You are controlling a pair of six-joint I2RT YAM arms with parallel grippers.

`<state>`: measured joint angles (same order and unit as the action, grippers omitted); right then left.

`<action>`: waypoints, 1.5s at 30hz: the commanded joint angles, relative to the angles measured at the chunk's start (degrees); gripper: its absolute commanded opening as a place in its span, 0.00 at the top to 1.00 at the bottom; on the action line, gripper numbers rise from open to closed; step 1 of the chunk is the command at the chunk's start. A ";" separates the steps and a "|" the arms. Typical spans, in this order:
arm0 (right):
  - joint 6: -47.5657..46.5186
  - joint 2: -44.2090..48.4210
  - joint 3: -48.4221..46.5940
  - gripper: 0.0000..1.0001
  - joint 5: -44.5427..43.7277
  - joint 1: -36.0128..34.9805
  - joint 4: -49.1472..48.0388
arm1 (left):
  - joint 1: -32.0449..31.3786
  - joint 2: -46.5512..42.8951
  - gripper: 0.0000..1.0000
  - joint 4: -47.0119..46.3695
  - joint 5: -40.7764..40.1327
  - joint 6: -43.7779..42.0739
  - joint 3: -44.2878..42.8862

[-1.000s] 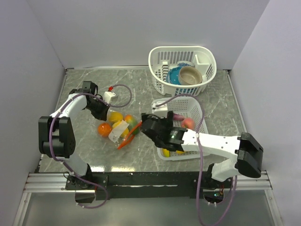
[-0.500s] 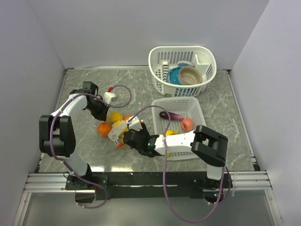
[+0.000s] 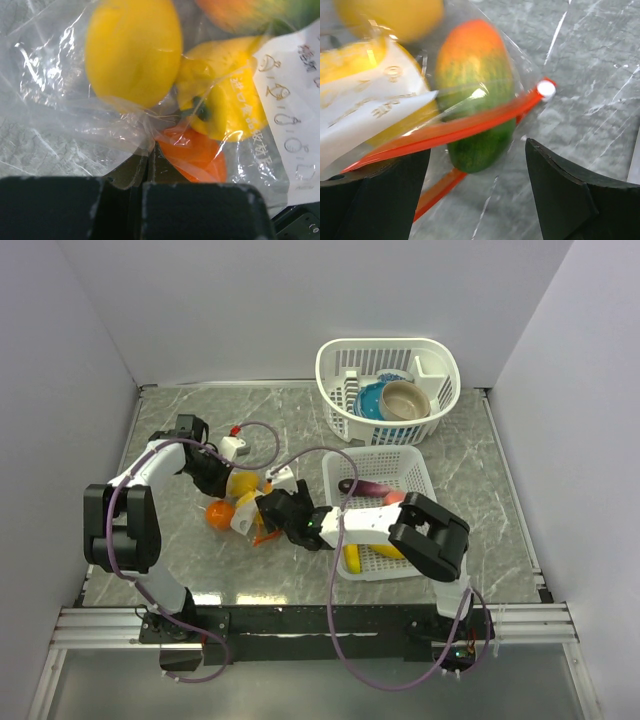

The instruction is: Open the zip-top bag and remove the fake food

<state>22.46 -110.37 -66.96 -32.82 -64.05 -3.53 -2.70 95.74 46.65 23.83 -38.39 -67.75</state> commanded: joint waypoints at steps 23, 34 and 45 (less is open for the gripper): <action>1.71 6.20 7.18 0.70 -0.31 -2.74 -4.82 | 0.24 -0.03 0.99 -0.33 0.25 -0.98 0.86; 1.63 7.02 9.75 0.49 -3.66 -4.86 -5.70 | 0.15 0.85 0.99 2.91 3.41 -0.19 -5.28; -1.89 2.61 4.20 0.22 -2.08 -0.11 -7.54 | -0.20 -3.36 0.99 13.35 8.50 -3.00 -14.41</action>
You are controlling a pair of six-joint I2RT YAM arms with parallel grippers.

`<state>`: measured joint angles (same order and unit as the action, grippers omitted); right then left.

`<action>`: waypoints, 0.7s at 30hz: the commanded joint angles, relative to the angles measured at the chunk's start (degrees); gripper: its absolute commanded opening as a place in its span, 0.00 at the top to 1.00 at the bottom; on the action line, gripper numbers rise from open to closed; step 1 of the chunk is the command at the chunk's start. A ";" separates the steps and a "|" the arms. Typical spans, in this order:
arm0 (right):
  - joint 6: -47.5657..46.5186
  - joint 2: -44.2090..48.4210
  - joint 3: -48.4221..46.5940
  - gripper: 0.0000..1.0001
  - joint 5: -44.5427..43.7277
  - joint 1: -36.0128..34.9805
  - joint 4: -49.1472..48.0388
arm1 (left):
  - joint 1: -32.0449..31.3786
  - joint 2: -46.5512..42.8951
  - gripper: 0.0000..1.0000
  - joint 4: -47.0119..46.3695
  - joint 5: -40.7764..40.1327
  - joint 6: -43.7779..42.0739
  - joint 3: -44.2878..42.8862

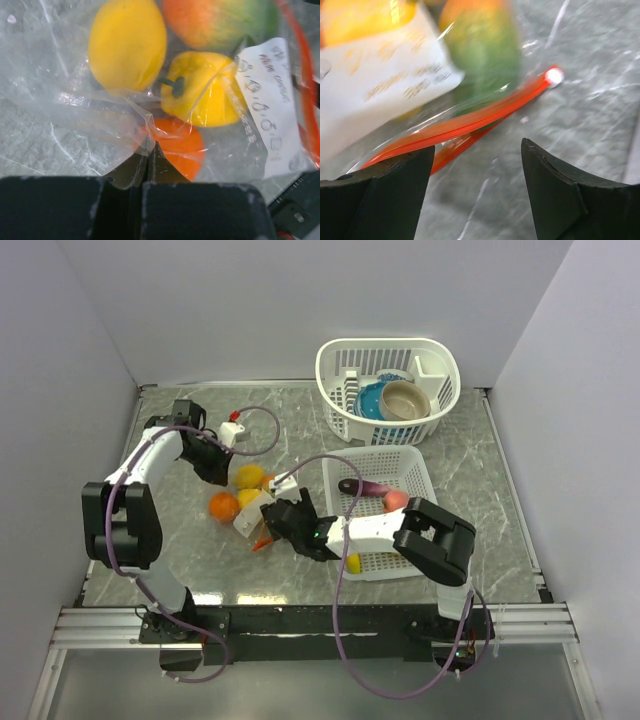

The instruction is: Open the zip-top bag and remove the fake food

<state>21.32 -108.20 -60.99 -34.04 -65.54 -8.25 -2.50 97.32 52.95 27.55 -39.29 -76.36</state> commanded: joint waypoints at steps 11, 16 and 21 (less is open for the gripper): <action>0.21 0.36 -1.15 0.19 0.82 1.46 -4.14 | -1.89 -6.26 0.99 17.96 10.50 -9.22 -5.82; -0.23 2.28 -0.62 0.20 2.83 0.33 -5.81 | -3.12 -6.70 0.99 23.16 13.58 -10.19 -12.14; -0.23 5.80 2.71 0.20 4.86 -1.26 -9.05 | -4.44 -8.46 0.99 18.89 12.62 -8.09 -9.54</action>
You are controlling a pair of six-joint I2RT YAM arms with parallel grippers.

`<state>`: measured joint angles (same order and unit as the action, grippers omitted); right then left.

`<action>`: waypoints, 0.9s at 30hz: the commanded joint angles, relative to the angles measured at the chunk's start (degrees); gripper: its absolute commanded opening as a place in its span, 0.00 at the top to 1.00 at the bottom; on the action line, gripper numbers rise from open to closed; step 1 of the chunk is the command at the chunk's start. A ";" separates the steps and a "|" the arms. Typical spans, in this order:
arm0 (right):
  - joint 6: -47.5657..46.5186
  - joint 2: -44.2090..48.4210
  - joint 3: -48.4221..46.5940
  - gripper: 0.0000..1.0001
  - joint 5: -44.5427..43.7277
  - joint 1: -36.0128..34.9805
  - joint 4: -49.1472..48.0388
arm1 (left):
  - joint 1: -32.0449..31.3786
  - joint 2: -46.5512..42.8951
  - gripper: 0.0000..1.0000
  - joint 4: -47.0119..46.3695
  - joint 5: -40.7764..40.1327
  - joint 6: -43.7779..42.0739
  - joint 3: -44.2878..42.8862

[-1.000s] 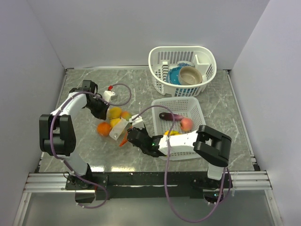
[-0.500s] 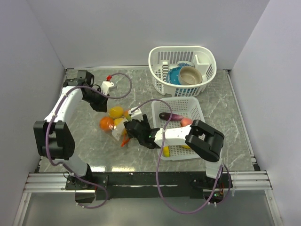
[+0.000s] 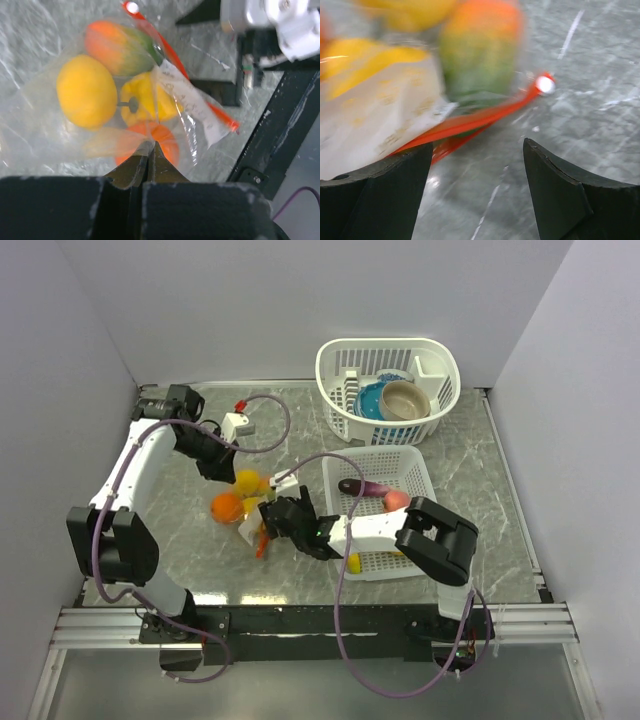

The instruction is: Open the zip-top bag and remove the fake food

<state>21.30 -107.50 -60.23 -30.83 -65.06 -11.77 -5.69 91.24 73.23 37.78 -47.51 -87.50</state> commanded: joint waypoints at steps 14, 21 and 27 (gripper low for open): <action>1.29 5.64 4.86 0.17 5.08 -2.88 -7.65 | -1.34 2.88 0.99 -18.38 -10.27 4.17 17.89; 0.23 2.13 1.52 0.15 11.84 -2.88 -7.83 | -1.43 5.08 0.99 -22.08 -12.29 5.84 19.21; -0.29 -1.47 -2.26 0.13 15.62 -2.97 -6.78 | -1.51 6.14 0.99 -21.56 -10.54 6.90 19.21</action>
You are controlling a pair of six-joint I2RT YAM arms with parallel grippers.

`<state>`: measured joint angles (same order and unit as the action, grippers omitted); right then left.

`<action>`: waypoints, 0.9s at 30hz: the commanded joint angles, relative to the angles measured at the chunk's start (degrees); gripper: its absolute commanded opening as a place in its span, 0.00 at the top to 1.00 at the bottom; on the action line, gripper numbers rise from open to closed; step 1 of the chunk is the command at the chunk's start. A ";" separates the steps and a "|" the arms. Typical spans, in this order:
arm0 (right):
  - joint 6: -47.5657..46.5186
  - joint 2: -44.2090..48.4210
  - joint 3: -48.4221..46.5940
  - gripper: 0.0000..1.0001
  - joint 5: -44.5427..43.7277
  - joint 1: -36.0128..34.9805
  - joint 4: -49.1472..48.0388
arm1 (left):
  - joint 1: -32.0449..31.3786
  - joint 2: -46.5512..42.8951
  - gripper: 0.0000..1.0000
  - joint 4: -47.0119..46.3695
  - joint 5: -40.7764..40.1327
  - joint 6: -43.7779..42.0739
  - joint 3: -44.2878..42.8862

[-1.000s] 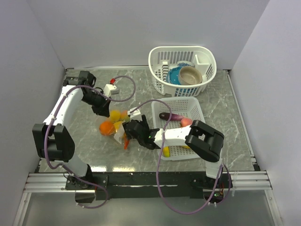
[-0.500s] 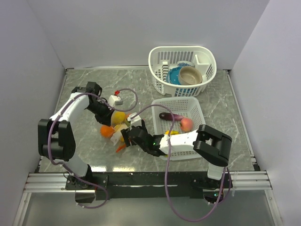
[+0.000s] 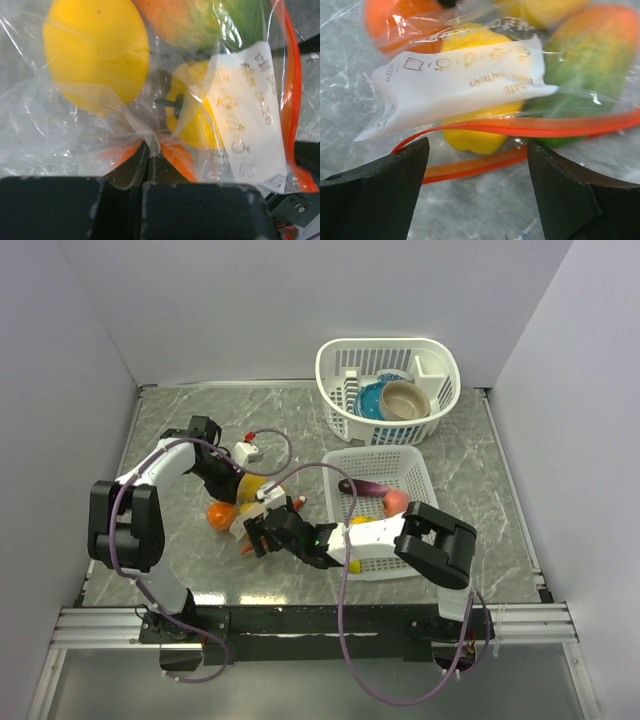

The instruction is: Open the zip-top bag and remove the fake food

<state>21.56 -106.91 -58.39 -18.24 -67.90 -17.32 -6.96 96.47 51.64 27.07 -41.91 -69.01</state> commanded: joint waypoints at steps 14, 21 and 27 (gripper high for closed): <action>0.05 -10.94 -13.41 0.13 2.24 0.84 2.99 | -1.21 -1.45 0.99 2.50 3.95 0.87 3.27; 0.59 -7.09 -9.21 0.41 1.28 0.93 1.24 | -1.21 -1.63 0.99 2.59 3.96 0.51 3.62; 1.55 6.35 0.45 0.56 -0.83 -0.04 2.20 | -1.21 -1.54 0.99 -0.83 -0.52 1.92 2.92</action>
<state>21.78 -111.24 -62.02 -16.82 -67.37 -14.61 -7.81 96.84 52.10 28.40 -40.84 -65.89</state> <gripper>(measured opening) 0.681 0.021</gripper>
